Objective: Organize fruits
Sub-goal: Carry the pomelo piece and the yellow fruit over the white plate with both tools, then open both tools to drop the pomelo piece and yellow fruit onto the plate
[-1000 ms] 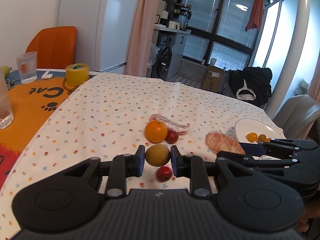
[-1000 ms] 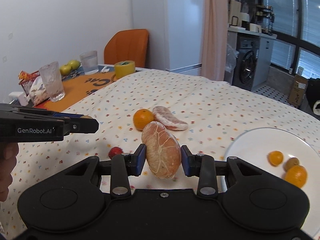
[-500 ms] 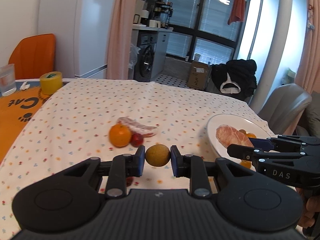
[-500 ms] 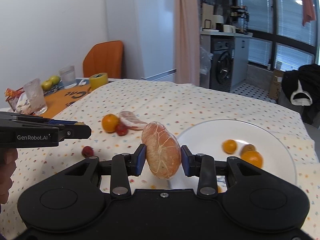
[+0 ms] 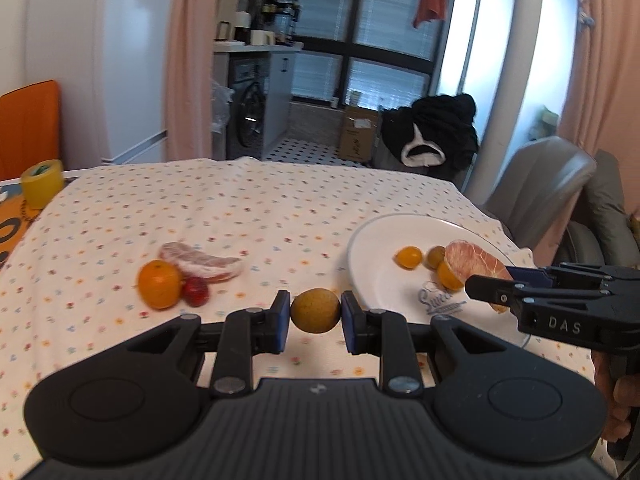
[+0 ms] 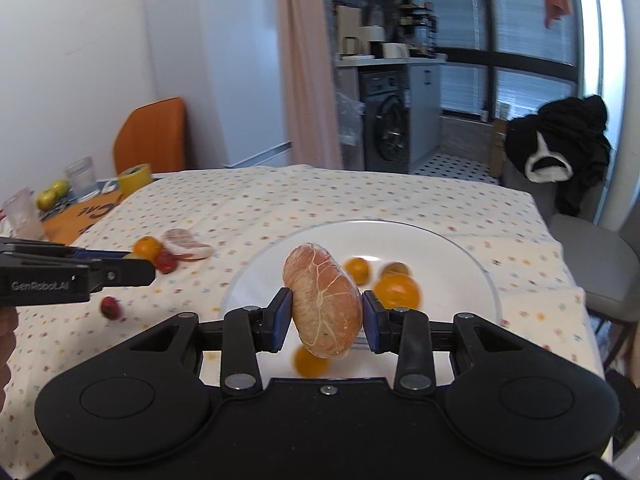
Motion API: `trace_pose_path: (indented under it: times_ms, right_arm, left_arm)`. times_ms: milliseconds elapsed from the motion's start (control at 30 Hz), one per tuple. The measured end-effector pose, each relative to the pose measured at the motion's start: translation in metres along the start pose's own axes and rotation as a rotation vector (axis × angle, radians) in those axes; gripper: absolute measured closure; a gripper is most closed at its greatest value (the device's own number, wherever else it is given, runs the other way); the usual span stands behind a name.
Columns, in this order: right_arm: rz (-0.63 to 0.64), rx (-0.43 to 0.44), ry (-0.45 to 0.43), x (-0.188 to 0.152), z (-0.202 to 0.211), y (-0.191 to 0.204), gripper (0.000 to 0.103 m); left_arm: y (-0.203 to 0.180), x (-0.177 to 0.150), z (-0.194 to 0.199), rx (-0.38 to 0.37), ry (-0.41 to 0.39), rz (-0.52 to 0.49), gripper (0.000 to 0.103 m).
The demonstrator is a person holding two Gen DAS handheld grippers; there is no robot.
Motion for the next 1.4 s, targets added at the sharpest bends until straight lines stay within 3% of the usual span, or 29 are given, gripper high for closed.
trace_pose_path:
  times_ms: [367,567,900,1100,1167,1400]
  right_arm:
    - [-0.100,-0.036,0.015,-0.014,-0.004,-0.040,0.067]
    - [-0.134,-0.007,0.009,-0.020,-0.004,-0.047,0.051]
    - [-0.156,-0.008,0.000,-0.023,0.000,-0.056,0.047]
    - [-0.138,-0.005,0.005,-0.022,0.000,-0.046,0.040]
    - [-0.134,-0.002,0.002,-0.021,0.000,-0.042,0.039]
    - [-0.120,0.003,-0.016,-0.017,0.002,-0.026,0.028]
  left_arm:
    - [-0.031,0.013,-0.032,-0.036,0.038,-0.069,0.078]
    - [-0.043,0.015,-0.050,-0.053,0.069,-0.073,0.078]
    - [-0.049,0.017,-0.053,-0.056,0.083,-0.088,0.072]
    - [-0.038,0.014,-0.044,-0.032,0.072,-0.068,0.058]
    - [-0.033,0.014,-0.039,-0.015,0.060,-0.053,0.047]
    - [-0.015,0.014,-0.020,0.066,0.010,-0.034,0.026]
Point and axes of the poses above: each gripper's, at about its wrist camera, not at the fingertips, and z roughly against the way its jaws point, y to its left, x to its top, the point moved 3 cm from there along -z, roughly the way its jaws point, and after that the axes turned 14 degrees about y, right-handed, at the moved point
